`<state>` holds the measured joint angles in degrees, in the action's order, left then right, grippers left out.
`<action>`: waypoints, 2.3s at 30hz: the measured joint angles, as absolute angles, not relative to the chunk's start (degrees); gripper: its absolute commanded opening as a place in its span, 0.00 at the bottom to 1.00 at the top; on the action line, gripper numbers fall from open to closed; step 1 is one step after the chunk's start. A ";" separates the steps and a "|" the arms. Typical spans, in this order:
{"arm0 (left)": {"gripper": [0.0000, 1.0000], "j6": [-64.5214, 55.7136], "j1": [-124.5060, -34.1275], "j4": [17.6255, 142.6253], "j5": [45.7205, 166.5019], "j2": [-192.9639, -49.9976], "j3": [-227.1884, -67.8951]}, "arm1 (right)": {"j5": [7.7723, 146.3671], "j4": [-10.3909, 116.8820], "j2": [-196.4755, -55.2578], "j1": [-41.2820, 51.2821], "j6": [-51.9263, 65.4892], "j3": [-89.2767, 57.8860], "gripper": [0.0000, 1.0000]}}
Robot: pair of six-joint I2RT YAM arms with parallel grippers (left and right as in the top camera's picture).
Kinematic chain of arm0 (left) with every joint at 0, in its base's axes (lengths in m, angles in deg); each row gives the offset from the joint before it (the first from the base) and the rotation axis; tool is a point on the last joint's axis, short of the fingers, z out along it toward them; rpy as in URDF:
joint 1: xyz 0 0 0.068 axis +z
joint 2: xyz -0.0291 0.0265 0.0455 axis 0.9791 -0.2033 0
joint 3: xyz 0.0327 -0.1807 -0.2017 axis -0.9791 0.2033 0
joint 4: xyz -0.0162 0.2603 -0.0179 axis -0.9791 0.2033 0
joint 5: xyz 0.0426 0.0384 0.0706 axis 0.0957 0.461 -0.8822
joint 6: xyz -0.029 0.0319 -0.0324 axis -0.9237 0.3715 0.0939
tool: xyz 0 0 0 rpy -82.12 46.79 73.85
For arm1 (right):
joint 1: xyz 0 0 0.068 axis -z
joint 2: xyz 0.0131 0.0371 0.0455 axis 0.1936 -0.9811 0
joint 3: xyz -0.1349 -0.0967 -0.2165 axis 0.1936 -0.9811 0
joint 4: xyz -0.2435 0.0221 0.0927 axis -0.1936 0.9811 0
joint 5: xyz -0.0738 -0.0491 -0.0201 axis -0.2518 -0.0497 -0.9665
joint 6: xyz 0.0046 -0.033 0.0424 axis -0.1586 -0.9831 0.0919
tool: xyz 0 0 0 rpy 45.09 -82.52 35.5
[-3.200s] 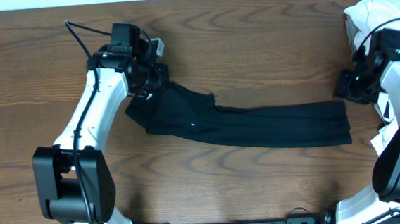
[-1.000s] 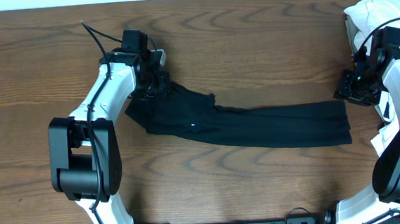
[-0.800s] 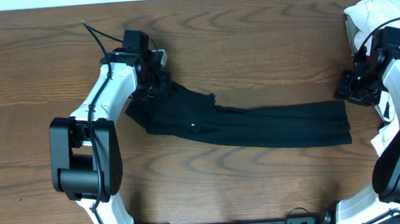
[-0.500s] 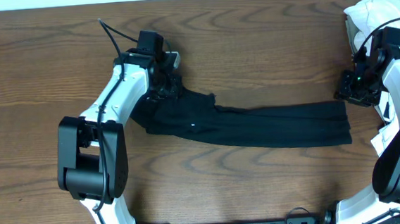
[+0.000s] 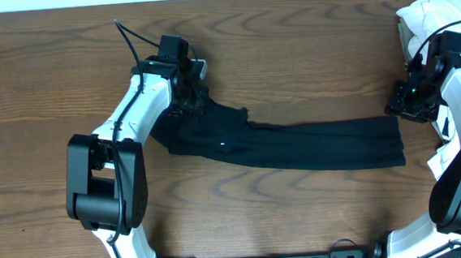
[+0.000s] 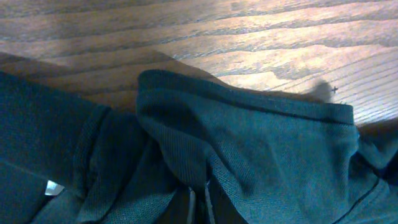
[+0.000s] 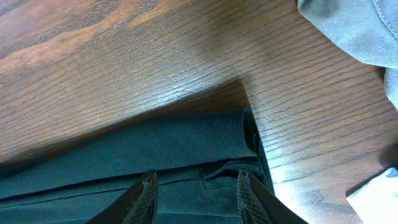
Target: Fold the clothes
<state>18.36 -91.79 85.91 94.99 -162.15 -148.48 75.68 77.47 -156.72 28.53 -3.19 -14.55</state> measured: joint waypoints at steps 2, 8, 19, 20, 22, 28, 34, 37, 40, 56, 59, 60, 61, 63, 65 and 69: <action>0.06 18.38 -91.79 85.91 94.96 -162.15 -148.48 | 75.66 77.54 -156.74 28.53 -3.19 -14.55 0.39; 0.06 18.40 -91.63 85.29 94.81 -160.57 -148.85 | 75.51 77.67 -156.72 28.57 -3.19 -14.55 0.40; 0.06 18.38 -91.04 78.96 94.81 -153.56 -151.83 | 75.16 82.48 -156.72 31.13 -3.19 -14.55 0.47; 0.06 18.36 -91.02 78.69 94.81 -153.62 -151.80 | 75.16 83.07 -156.72 31.61 -3.19 -14.55 0.47; 0.06 18.34 -91.02 78.02 94.81 -153.64 -151.80 | 75.11 83.66 -156.72 32.55 -3.21 -14.55 0.50; 0.06 18.16 -91.02 76.92 94.81 -153.64 -151.80 | 74.94 84.36 -156.72 33.99 -4.56 -14.57 0.52; 0.06 18.12 -91.02 76.92 94.81 -153.64 -151.80 | 74.94 82.09 -156.70 34.08 -5.87 -16.67 0.49; 0.06 18.10 -91.02 76.95 94.81 -153.64 -151.80 | 75.44 80.42 -156.70 34.08 -6.16 -19.79 0.46; 0.06 18.08 -91.02 76.95 94.81 -153.64 -151.80 | 76.38 80.21 -156.70 34.08 -6.29 -22.00 0.45; 0.06 17.70 -91.02 76.97 94.81 -153.64 -151.80 | 77.61 79.22 -156.70 34.08 -6.29 -24.12 0.43; 0.06 17.70 -91.02 76.99 94.81 -153.64 -151.80 | 77.61 77.08 -156.70 34.08 -6.31 -25.32 0.42; 0.06 17.68 -91.02 77.01 94.81 -153.64 -151.80 | 77.61 76.62 -156.70 34.08 -6.31 -25.72 0.41; 0.06 17.68 -91.02 77.01 94.81 -153.64 -151.80 | 77.61 76.25 -156.70 34.08 -6.31 -26.11 0.38; 0.06 17.70 -91.02 77.05 94.81 -153.64 -151.80 | 77.61 76.10 -156.70 34.08 -6.51 -26.57 0.29; 0.06 17.68 -91.02 77.05 94.81 -153.64 -151.80 | 77.58 76.03 -156.70 34.08 -6.57 -26.74 0.14; 0.06 17.68 -91.02 77.08 94.81 -153.64 -151.80 | 78.02 75.55 -156.70 34.08 -6.53 -26.77 0.01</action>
<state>17.68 -91.02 77.08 94.81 -153.64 -151.80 78.02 75.55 -156.70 34.08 -6.53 -26.77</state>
